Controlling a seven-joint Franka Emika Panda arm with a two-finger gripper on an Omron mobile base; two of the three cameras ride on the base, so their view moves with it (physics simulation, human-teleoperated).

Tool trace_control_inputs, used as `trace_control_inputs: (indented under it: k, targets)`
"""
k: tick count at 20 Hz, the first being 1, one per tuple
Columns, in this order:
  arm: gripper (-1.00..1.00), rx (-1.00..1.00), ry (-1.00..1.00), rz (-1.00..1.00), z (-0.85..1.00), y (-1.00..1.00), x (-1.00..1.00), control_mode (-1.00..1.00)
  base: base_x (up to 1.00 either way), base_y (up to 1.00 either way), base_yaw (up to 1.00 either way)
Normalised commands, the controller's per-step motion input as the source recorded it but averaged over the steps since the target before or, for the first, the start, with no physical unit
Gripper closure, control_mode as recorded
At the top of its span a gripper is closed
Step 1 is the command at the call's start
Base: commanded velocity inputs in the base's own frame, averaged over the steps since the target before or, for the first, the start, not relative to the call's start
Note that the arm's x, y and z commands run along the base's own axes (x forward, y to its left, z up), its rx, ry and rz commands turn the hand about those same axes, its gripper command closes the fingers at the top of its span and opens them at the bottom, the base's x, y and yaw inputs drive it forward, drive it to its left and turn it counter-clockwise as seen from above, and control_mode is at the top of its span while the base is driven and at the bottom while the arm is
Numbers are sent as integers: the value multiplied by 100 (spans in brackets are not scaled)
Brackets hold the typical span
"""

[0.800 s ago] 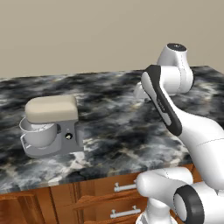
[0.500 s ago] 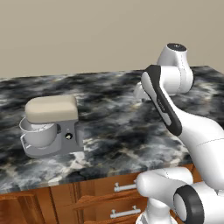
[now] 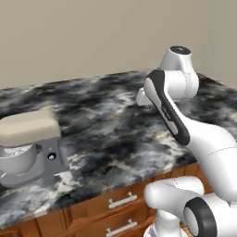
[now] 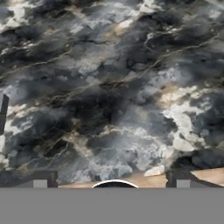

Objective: Navigate to the electric kettle.

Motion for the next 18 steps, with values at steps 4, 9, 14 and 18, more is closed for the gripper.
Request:
trace_control_inputs:
  k: [4,9,14,18]
  targets:
    - [-100,0,0,0,0,0,0,100,-5,0,-85]
    - [-100,0,0,0,0,0,0,100,0,0,-95]
    - [-100,0,0,0,0,0,0,100,0,-19,-86]
    - [-100,0,0,0,0,0,0,100,2,-3,-81]
